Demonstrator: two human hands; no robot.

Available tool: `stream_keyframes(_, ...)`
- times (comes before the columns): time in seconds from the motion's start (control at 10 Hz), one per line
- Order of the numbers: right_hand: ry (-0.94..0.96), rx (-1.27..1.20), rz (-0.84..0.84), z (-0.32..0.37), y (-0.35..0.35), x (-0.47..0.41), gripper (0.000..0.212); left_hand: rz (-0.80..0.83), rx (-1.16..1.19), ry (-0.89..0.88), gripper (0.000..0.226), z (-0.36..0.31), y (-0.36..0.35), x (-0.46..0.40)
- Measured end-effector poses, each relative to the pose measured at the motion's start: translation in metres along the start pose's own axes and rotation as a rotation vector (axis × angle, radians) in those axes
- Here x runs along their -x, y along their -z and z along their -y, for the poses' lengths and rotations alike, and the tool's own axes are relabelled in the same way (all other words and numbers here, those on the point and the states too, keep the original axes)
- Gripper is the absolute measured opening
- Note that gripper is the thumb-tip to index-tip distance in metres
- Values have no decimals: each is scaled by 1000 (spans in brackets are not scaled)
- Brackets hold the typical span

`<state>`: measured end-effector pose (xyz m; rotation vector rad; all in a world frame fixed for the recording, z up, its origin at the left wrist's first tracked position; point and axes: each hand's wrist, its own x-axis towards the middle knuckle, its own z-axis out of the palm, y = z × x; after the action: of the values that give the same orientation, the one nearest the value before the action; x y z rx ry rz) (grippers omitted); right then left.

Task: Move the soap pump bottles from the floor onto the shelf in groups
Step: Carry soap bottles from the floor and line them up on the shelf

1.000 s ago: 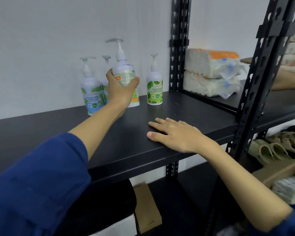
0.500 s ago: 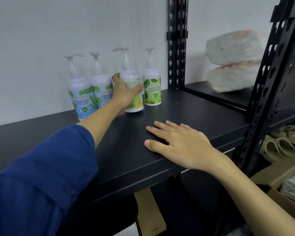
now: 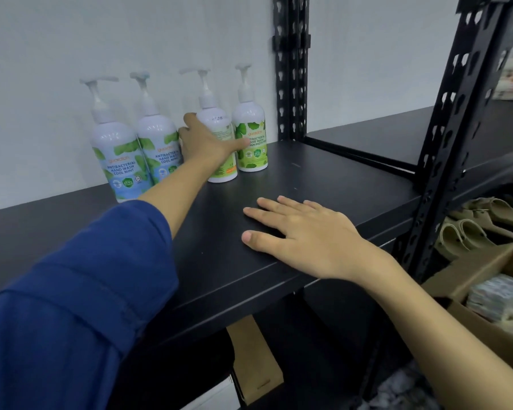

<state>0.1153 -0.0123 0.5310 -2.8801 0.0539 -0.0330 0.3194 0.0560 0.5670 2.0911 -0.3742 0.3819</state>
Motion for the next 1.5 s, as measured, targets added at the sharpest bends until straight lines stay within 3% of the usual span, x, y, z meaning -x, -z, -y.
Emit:
stream_keyframes(0.2,-2,-4,-7,0,-1,0,58,-57,-74,48,93,-9,-10,4)
stream_keyframes(0.4,3,-3,-12,0,0,1,58,4,144,31,97,2,-1,2)
stream_keyframes(0.5,4,2,-15,0,0,1,58,41,230,37,80,7,4,5)
stream_keyframes(0.6,7,4,-24,1,-1,1,59,32,227,9,76,5,1,7)
stream_keyframes(0.8,7,-2,-28,1,0,2,57,-61,-31,-73,94,4,-9,16)
stream_keyframes(0.9,8,-6,-27,1,0,2,58,-63,0,-87,93,6,-6,14)
stream_keyframes(1.1,9,0,-26,0,-1,2,59,77,204,-31,81,12,-2,12)
stream_keyframes(1.3,9,-3,-34,0,-2,2,58,-71,17,-113,108,6,-10,12)
stream_keyframes(1.5,8,-2,-38,0,-2,1,59,-122,0,-118,100,9,-14,11)
